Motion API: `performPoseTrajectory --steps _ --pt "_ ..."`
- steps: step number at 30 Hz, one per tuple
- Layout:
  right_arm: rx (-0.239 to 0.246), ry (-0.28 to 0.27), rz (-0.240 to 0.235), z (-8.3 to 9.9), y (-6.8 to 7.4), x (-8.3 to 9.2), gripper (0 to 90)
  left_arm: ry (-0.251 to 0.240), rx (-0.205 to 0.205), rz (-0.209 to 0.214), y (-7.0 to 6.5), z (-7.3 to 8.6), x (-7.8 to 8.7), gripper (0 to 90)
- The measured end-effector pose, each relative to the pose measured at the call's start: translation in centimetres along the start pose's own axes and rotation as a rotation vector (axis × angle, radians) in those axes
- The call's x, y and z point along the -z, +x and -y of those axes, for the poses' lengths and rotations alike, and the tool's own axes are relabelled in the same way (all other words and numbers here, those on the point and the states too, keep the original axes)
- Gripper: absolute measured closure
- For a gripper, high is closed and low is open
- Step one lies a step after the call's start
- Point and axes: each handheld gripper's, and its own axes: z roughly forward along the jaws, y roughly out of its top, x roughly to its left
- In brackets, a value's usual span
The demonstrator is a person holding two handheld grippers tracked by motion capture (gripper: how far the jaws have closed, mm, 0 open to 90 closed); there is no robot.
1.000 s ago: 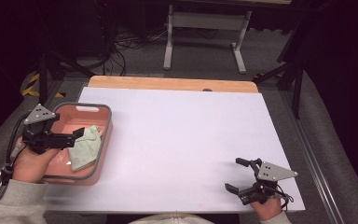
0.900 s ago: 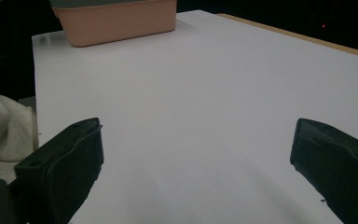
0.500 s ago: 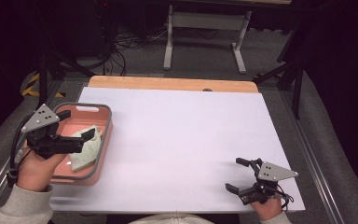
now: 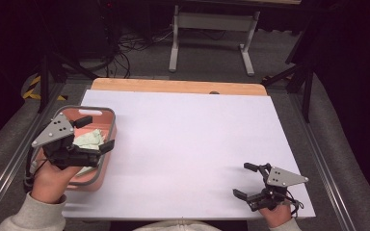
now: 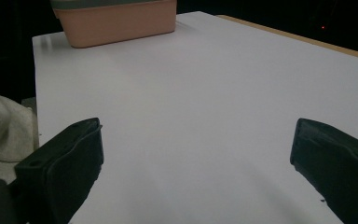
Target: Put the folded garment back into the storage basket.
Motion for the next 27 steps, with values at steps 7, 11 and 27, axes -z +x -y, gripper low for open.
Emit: performPoseTrajectory --steps 7,11,27 --pt "-0.002 -0.002 -0.001 0.0 0.0 0.0 2.8 -0.033 0.006 0.083 -1.9 0.2 -1.6 2.0" --pt "-0.001 -0.002 0.001 0.0 0.0 0.1 2.8 -0.046 0.009 0.13 -2.8 0.4 -2.4 2.0" --pt "0.001 -0.002 -0.002 0.0 0.0 0.1 2.8 -0.08 0.003 0.2 -5.3 2.8 -5.6 3.5"
